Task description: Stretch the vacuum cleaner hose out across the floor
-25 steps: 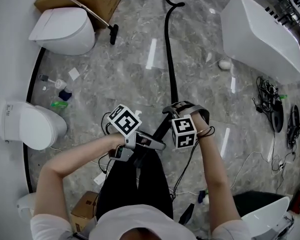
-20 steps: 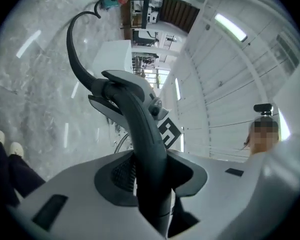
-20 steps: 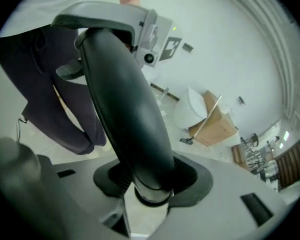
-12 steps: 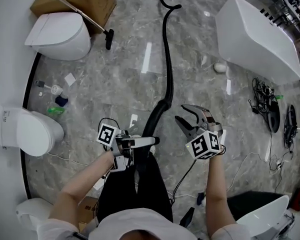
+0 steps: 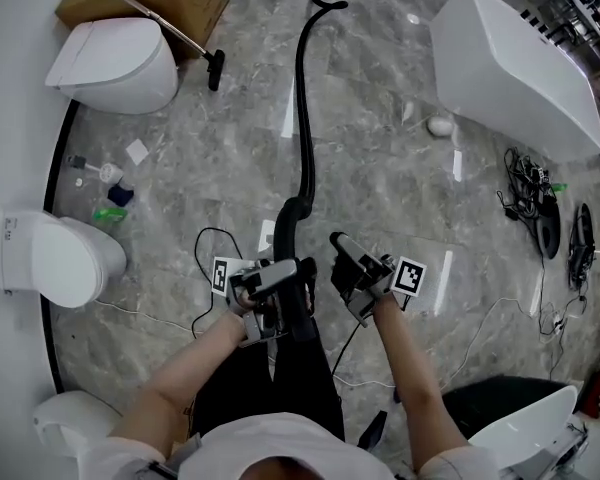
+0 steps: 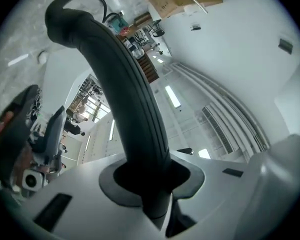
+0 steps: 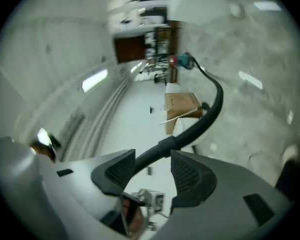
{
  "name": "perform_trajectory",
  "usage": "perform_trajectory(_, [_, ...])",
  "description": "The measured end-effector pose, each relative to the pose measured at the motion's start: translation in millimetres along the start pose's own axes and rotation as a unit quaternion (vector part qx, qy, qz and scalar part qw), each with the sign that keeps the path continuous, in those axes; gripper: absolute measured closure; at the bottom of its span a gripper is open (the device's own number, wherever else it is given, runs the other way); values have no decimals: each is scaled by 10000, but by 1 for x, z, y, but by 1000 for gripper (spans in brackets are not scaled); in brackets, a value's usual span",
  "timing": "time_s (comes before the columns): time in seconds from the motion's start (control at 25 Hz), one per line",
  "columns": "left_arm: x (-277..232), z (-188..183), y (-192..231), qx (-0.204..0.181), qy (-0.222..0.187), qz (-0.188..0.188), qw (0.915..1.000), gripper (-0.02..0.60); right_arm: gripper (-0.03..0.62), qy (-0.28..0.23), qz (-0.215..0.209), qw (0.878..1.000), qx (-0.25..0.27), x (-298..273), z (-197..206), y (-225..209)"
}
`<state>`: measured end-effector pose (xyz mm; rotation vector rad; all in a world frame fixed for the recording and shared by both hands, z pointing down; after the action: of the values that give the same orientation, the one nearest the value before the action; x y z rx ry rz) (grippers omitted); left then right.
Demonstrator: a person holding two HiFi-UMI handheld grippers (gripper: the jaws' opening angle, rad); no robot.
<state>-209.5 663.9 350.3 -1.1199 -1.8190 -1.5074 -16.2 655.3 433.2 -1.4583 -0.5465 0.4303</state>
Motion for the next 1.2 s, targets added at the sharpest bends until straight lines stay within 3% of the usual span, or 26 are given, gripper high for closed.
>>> perform_trajectory(0.04, [0,0,0,-20,2,70,10000,477,368,-126,-380,9961,-786,-4,11,-9])
perform_trajectory(0.12, [-2,2,-2,-56,99,149,9998,479,323,-192,-852,9826,-1639,-20,30,-17])
perform_trajectory(0.28, [-8,5,-3,41,288,261,9992,480,272,-717,-1506,9565,-2392,-59,39,-28])
perform_trajectory(0.52, [-14,14,7,232,419,353,9982,480,270,-1357,-2554,9089,-3005,-102,24,-31])
perform_trajectory(0.6, [-13,15,8,182,443,270,9985,480,358,-1248,-2487,9069,-3164,-107,21,-29])
perform_trajectory(0.68, [-8,16,7,155,467,38,9988,479,374,-1112,-2445,9078,-3222,-109,21,-29])
perform_trajectory(0.76, [3,19,9,213,599,-403,9972,479,384,-965,-2260,9209,-3027,-106,16,-27])
perform_trajectory(0.84, [18,21,11,320,854,-1008,9907,462,390,-704,-1760,9431,-2731,-99,8,-24])
perform_trajectory(0.92, [35,22,12,362,1278,-1771,9752,444,391,-374,-1083,9636,-2414,-87,-4,-18])
perform_trajectory(0.96, [44,22,11,361,1525,-2181,9632,433,393,-240,-758,9718,-2222,-79,-10,-15])
perform_trajectory(1.08, [77,20,8,198,2201,-3442,9125,402,393,-30,129,9866,-1623,-50,-26,-8])
perform_trajectory(1.16, [98,16,4,-21,2396,-4087,8807,402,394,414,1256,9874,-875,-26,-30,-11])
perform_trajectory(1.2, [106,12,2,-118,2385,-4274,8720,402,393,874,2106,9734,-225,-16,-29,-12])
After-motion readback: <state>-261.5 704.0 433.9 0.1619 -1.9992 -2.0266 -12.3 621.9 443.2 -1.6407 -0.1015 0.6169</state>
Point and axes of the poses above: the fingertips, and each gripper's own axes: x backward along the fingers, y to its left, z out of its underside, the point moved 9 cm from there along x, backward along the fingers, and after that the axes turned 6 degrees about y, right-handed, at the moved point
